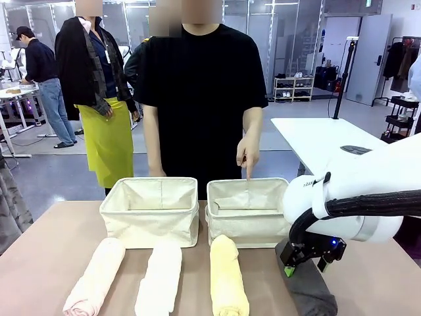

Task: Divide the towels into two baskets.
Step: Pick up one hotel-folded towel and place it in the Fabric basket indicated by the person.

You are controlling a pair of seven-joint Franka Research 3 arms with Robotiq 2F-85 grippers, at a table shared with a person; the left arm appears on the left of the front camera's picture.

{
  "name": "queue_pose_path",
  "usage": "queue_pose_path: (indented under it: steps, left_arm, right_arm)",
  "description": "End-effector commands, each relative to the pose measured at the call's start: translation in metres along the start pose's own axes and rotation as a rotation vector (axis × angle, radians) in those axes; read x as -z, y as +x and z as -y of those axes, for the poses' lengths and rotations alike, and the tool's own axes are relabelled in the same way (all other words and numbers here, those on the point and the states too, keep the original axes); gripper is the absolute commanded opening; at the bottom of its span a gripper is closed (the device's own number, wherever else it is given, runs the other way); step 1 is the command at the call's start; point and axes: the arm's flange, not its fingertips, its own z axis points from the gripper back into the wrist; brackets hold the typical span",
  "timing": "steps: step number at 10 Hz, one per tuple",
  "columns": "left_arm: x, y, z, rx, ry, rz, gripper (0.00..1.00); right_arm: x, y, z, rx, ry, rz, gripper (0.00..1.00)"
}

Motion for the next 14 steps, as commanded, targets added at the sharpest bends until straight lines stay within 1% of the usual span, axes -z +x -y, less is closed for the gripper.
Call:
queue_pose_path:
  steps: [1,5,7,8,12,13,14]
  left_arm:
    - [-0.002,0.000,0.002,0.007,-0.008,0.003,1.00]
    - [-0.002,0.000,0.002,0.007,-0.008,0.003,1.00]
    - [-0.002,0.000,0.002,0.007,-0.008,0.003,1.00]
    - [-0.002,0.000,0.002,0.007,-0.008,0.003,1.00]
    - [-0.002,0.000,0.002,0.007,-0.008,0.003,1.00]
    - [-0.002,0.000,0.002,0.007,-0.008,0.003,1.00]
    - [-0.002,0.000,0.002,0.007,-0.008,0.003,1.00]
  right_arm:
    - [0.025,-0.033,0.003,0.030,0.006,0.008,0.94]
    - [0.022,-0.034,0.003,0.027,0.033,0.015,0.56]
    - [0.019,-0.038,0.002,0.024,0.032,0.020,0.39]
    - [0.013,0.001,-0.008,0.033,0.039,0.002,0.39]
    - [0.011,0.001,-0.008,0.034,0.037,0.007,0.40]
    - [-0.014,-0.015,-0.019,-0.181,-0.006,0.024,0.39]
    - [-0.038,-0.020,-0.027,-0.274,-0.055,0.016,0.39]
